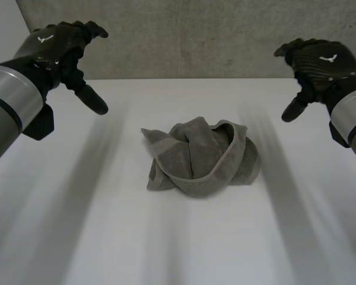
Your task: Fold the towel.
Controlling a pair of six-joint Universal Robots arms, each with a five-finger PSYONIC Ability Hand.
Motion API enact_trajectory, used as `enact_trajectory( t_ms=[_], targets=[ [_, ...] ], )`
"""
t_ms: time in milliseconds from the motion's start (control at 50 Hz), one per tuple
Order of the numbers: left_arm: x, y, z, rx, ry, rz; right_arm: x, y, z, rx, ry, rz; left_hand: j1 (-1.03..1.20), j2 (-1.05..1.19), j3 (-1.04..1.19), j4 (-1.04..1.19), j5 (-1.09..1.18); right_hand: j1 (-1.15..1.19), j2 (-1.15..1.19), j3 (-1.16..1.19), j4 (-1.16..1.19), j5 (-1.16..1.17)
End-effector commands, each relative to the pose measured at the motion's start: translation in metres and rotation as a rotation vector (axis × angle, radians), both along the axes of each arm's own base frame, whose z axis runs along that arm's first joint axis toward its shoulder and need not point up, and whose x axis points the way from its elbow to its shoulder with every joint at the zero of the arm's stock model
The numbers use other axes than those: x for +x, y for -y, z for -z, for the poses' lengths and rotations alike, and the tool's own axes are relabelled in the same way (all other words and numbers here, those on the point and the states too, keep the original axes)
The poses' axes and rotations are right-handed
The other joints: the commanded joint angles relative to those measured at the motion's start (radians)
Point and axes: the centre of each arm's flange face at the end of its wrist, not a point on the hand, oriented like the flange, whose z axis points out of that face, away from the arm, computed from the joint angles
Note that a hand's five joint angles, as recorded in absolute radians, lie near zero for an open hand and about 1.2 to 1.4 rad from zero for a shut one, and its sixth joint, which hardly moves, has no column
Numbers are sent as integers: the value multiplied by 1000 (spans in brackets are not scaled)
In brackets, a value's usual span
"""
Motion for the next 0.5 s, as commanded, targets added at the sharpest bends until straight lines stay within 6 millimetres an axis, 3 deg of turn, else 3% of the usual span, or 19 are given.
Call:
enact_trajectory(
  t_ms=[20,40,80,100,120,180,220,240,280,380,500],
  targets=[
    [-12,-8,39,64,39,50,16,-2,18,1,-123,-182,-76,-73,-55,-87,-207,-56,-74,-71,-78,-57],
    [-12,-9,39,65,39,50,20,-1,24,1,-165,-223,-76,-73,-55,-87,-207,-56,-74,-71,-78,-57],
    [-27,-15,67,79,96,102,24,0,29,-1,-208,-266,-70,-67,-50,-81,-202,-56,-74,-71,-78,-57],
    [-27,-15,67,79,96,102,27,4,34,-8,-256,-294,-70,-67,-50,-81,-201,-56,-74,-71,-78,-57],
    [-36,-21,81,75,133,136,27,4,34,-8,-256,-294,-64,-61,-44,-75,-196,-56,-74,-71,-78,-57],
    [-46,-27,94,66,174,174,37,15,53,0,-404,-363,-64,-61,-44,-75,-196,-56,-74,-71,-78,-57],
    [-65,-35,128,55,271,242,40,21,59,-1,-450,-376,-64,-61,-44,-75,-196,-56,-74,-71,-78,-57],
    [-65,-35,128,55,271,242,40,21,59,-1,-451,-376,-64,-61,-44,-75,-196,-56,-74,-71,-78,-57],
    [-75,-36,153,61,331,274,43,32,73,-3,-533,-397,-61,-58,-41,-72,-193,-56,-74,-71,-78,-57],
    [-91,-38,179,81,362,318,48,48,96,-20,-622,-416,-38,-34,-17,-49,-169,-56,-74,-71,-78,-57],
    [-105,-29,207,104,385,337,65,53,124,-33,-684,-469,-12,-8,9,-22,-143,22,3,7,-1,20]
  ],
)
